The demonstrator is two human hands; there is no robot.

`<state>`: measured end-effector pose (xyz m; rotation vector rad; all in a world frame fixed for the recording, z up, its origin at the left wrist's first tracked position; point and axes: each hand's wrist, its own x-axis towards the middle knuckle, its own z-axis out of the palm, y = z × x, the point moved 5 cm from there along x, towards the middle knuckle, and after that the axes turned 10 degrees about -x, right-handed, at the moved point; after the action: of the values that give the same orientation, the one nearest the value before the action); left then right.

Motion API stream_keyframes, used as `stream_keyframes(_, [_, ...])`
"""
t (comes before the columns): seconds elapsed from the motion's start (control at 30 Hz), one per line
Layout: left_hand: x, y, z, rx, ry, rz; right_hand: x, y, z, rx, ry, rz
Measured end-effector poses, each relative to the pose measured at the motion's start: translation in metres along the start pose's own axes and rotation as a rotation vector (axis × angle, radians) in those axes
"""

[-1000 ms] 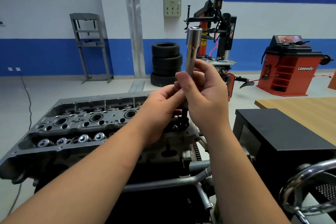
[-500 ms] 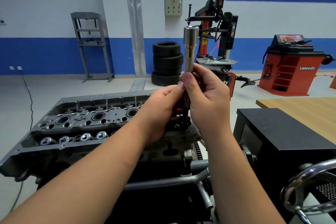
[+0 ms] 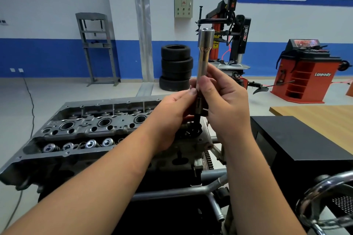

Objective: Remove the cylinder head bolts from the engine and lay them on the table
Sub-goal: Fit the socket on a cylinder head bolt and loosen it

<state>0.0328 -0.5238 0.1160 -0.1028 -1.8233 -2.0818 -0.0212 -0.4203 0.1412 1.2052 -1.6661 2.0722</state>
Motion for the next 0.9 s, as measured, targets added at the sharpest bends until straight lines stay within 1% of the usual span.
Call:
stream_keyframes(0.1, [0.0,0.001,-0.001,0.02,0.029,0.008,0.0,-0.004,-0.001,-0.025,-0.005,-0.017])
stream_keyframes(0.23, [-0.004,0.005,-0.002,0.081,0.082,0.043,-0.001,-0.01,0.003,-0.135,0.078,-0.075])
stream_keyframes(0.33, [-0.005,0.006,-0.001,0.061,0.075,0.036,-0.003,-0.013,0.001,-0.18,0.125,-0.121])
stream_keyframes(0.4, [-0.004,0.004,0.0,0.059,0.037,0.02,-0.003,-0.014,0.0,-0.172,0.116,-0.147])
stream_keyframes(0.53, [0.0,0.001,0.002,0.035,-0.012,0.002,0.0,-0.013,0.0,-0.106,0.071,-0.137])
stream_keyframes(0.63, [0.001,0.001,0.001,0.002,-0.003,0.029,0.002,-0.012,0.001,-0.028,0.012,-0.102])
stream_keyframes(0.73, [0.001,0.002,-0.002,-0.012,0.037,0.055,0.002,-0.011,0.006,-0.03,-0.006,-0.075])
stream_keyframes(0.8, [0.0,0.003,-0.004,-0.022,0.066,0.069,0.0,-0.012,0.011,-0.068,-0.001,-0.09])
stream_keyframes(0.9, [0.0,0.003,-0.006,-0.037,0.111,0.083,-0.001,-0.015,0.01,-0.213,0.085,-0.152])
